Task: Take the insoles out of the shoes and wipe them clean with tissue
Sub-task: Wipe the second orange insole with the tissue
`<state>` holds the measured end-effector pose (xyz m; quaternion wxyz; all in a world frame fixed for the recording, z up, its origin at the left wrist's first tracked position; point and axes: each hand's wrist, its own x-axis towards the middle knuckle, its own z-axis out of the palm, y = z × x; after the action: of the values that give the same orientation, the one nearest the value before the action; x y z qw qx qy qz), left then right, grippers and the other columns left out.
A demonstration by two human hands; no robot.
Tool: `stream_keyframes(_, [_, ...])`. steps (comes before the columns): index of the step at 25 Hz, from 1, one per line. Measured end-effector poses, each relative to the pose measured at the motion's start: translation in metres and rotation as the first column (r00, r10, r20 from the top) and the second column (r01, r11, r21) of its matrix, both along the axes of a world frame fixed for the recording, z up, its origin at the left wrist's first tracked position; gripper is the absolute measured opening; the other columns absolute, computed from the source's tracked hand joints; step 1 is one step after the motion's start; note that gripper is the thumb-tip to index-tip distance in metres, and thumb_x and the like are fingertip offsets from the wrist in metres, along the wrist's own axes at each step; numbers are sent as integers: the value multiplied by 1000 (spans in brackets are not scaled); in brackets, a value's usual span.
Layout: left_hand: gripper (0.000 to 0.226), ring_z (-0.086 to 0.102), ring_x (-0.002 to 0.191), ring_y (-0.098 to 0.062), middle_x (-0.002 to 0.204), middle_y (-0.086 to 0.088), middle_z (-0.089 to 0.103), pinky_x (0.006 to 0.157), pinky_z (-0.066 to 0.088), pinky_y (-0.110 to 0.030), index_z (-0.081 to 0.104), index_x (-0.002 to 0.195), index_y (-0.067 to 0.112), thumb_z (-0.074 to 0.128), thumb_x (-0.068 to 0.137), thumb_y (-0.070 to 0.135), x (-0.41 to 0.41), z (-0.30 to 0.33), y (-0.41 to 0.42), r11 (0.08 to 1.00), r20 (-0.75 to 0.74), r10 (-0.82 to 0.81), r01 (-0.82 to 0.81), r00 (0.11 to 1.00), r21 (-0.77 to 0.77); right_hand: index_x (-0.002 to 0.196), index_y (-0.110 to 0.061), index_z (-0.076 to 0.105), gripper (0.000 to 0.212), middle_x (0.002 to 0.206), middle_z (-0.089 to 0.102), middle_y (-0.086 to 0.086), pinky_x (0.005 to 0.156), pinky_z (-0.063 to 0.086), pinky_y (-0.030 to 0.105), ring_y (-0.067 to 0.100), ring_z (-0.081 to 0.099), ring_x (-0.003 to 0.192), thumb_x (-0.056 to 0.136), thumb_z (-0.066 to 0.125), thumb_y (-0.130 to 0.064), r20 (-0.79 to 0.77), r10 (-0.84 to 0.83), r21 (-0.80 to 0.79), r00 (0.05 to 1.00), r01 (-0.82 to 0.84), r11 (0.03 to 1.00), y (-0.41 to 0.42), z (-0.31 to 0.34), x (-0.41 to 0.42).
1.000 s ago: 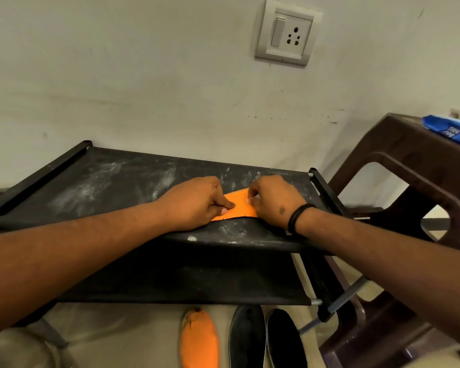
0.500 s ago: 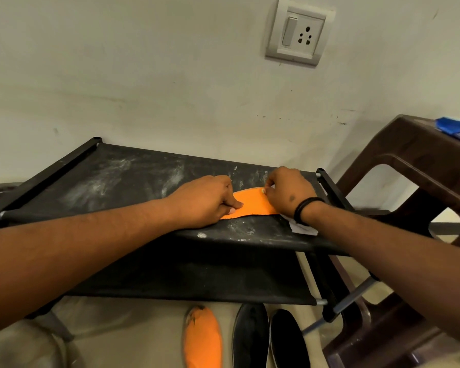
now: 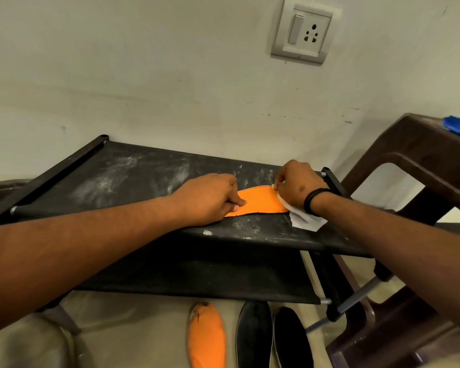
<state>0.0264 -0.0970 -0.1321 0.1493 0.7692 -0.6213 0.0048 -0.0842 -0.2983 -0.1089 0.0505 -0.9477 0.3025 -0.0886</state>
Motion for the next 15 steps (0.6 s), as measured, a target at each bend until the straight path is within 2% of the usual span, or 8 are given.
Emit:
stream_keyframes(4, [28, 57, 105, -11, 115, 11, 60, 80, 43, -27, 70, 125, 34, 59, 100, 37, -3, 3, -2, 999, -5, 33, -33, 999, 7, 93, -8, 73, 19, 92, 71, 12, 76, 59, 42, 29, 67, 82, 89, 54, -10, 36, 27, 39, 999, -28, 999, 21, -4, 9])
stream_keyframes(8, [16, 64, 92, -12, 97, 16, 64, 76, 52, -34, 79, 102, 33, 70, 90, 41, -2, 6, -1, 991, -44, 120, -123, 992, -51, 95, -13, 76, 19, 98, 73, 8, 83, 56, 36, 24, 67, 93, 89, 58, -12, 37, 237, 132, 971, -240, 962, 58, -4, 9])
stream_keyframes(11, [17, 63, 82, -12, 90, 11, 66, 71, 55, -38, 77, 87, 30, 73, 86, 47, 0, 5, 1, 987, -55, 149, -152, 987, -58, 98, -15, 77, 18, 99, 75, 5, 85, 54, 36, 21, 67, 94, 89, 61, -14, 15, 397, 141, 918, -395, 908, 68, -2, -2])
stream_keyframes(13, [17, 62, 82, -10, 91, 12, 67, 71, 54, -36, 77, 88, 31, 72, 87, 47, -1, 6, 0, 988, -61, 143, -145, 988, -44, 99, -17, 77, 16, 102, 74, 1, 88, 54, 38, 18, 66, 97, 90, 64, -19, -31, 422, 137, 906, -414, 900, 56, 0, -12])
stream_keyframes(15, [17, 62, 83, -8, 92, 13, 67, 71, 52, -32, 77, 89, 30, 71, 89, 46, -2, 7, -1, 989, -70, 140, -143, 988, -40, 100, -19, 76, 15, 106, 73, -1, 91, 53, 39, 16, 65, 101, 91, 66, -25, -72, 376, 118, 924, -366, 923, 39, 3, -20])
